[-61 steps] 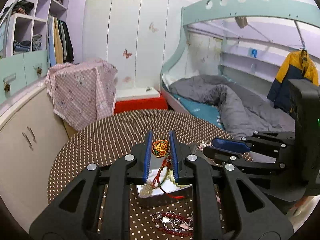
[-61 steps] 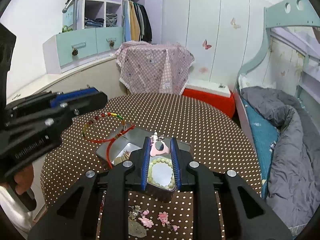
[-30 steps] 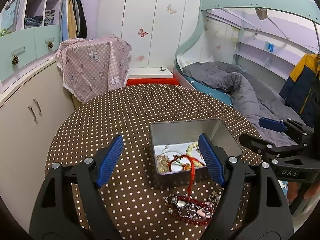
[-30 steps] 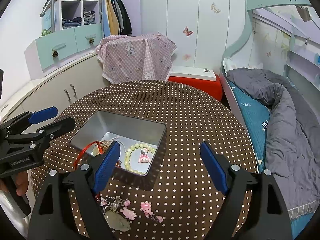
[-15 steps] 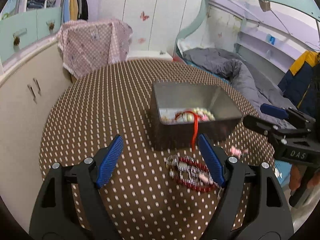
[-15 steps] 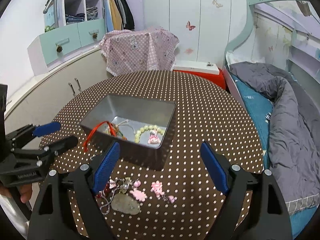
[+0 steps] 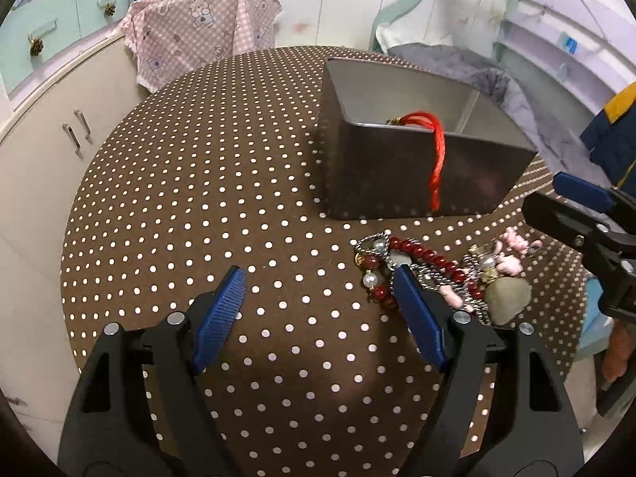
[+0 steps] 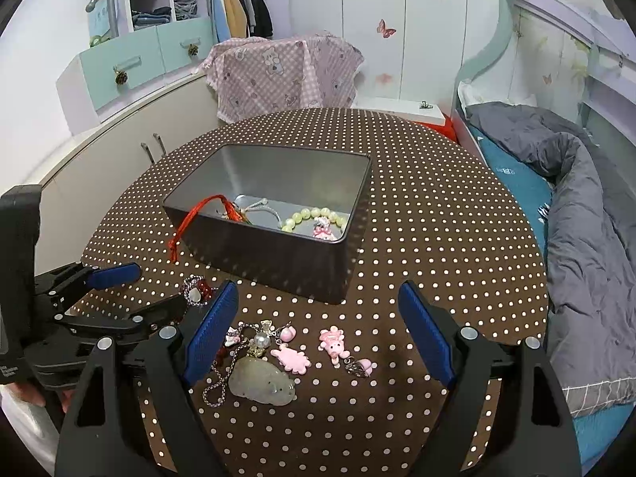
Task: Organize jewelry
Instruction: 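Withdraw both tools from the tin toward the remaining red bead chain, then grasp the dark red bead bracelet with the left tool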
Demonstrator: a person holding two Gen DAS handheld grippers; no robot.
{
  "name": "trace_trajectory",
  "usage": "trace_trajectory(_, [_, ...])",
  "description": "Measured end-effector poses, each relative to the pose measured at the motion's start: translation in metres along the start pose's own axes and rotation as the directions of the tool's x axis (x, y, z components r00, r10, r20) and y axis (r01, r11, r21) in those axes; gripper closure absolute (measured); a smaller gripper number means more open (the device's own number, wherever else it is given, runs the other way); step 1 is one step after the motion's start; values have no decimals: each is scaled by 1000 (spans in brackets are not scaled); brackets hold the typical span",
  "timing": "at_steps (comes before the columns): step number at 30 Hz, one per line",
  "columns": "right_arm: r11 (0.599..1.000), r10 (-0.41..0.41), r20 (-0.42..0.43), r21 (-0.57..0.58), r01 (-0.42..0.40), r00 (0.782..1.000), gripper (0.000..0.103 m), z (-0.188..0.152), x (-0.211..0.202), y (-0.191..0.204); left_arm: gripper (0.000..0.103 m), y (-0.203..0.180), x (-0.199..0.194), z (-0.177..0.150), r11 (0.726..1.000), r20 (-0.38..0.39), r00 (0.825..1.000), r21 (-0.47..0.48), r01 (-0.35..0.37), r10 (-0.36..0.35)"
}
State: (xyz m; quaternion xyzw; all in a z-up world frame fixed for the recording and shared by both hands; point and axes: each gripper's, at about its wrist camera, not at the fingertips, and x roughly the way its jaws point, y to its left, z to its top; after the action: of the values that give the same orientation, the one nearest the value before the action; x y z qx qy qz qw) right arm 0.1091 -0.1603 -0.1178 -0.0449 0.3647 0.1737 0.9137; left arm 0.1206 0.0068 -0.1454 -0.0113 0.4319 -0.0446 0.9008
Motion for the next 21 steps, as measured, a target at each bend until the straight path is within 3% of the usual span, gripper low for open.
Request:
trace_trajectory(3, [1000,2,-13,1,-2,1000,24,-1,4,2,57,-10,1,2,996,0,998,53,-68,68])
trace_trajectory(4, [1000,4,-15,2,-4,1000,24,-1,5,2,74,-14,1,3,995,-2,998,76,-60,60])
trace_trajectory(7, [1000,7,-19,2,-7,1000,24,-1,7,5,94,-25,1,4,992,-11,998,112,-54,56])
trace_trajectory(10, [1000,8,-17,7,-8,1000,24,-4,6,4,95,-28,-1,3,992,-8,999,119,-48,50])
trace_trajectory(13, [1000,10,-17,22,-10,1000,24,-6,5,1,95,-20,-11,6,997,-5,1000,78,16,-16])
trace_trajectory(21, [999,21,-1,39,-21,1000,24,-11,-1,-3,95,-18,-53,24,995,106,991,68,73,-80])
